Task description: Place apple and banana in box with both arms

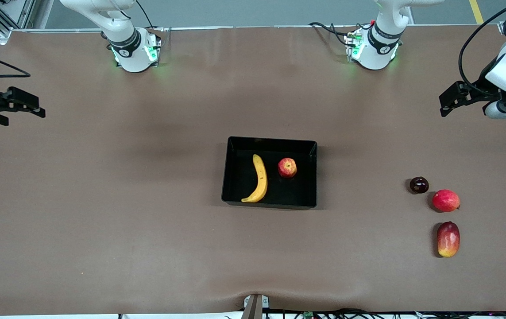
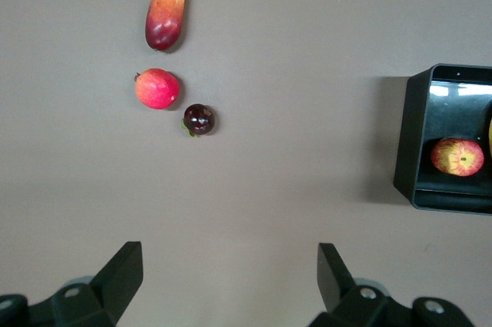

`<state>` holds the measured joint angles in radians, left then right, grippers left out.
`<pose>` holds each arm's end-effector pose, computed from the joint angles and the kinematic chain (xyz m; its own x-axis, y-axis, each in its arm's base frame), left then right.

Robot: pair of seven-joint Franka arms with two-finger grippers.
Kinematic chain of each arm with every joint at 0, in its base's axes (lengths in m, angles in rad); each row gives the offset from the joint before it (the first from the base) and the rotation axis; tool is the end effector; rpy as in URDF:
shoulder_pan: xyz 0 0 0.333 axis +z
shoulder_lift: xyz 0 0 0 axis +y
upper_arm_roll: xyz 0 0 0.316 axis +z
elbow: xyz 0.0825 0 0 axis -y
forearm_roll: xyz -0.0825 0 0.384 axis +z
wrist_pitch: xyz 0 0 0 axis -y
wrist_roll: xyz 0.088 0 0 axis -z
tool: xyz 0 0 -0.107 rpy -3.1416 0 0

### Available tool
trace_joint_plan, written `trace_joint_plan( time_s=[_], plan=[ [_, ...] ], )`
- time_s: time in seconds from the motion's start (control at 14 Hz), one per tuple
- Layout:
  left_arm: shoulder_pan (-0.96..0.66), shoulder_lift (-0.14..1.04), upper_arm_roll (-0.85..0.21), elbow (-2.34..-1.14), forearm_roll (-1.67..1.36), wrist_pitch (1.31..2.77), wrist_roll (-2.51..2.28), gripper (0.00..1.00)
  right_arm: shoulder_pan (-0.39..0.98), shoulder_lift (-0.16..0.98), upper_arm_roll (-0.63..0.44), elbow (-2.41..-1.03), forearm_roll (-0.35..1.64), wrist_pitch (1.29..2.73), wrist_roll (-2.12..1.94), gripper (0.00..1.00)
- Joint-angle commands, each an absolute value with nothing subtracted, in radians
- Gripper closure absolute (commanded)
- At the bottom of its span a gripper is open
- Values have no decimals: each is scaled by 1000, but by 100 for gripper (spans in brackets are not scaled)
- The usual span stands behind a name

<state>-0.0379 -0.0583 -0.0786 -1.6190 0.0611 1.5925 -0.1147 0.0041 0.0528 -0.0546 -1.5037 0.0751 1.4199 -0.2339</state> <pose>0.5354 -0.0575 0.6356 0.9992 -0.0033 0.0389 -0.0009 -0.9981 -0.0616 0.5542 -0.0182 0.6146 0.9744 0.1929 -0.1153 0.1816 -0.9781 -0.1016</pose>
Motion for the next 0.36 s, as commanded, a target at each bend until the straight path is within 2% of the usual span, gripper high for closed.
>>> trace_joint_plan(
  time_s=[0.0, 0.29],
  plan=[
    [-26, -54, -75, -1591, 80, 1580, -97, 0, 24, 49, -54, -1499, 68, 1388, -232, 0],
    [-18, -52, -75, -1591, 80, 1580, -94, 0, 38, 49, -55, -1500, 57, 1384, -232, 0]
  ],
)
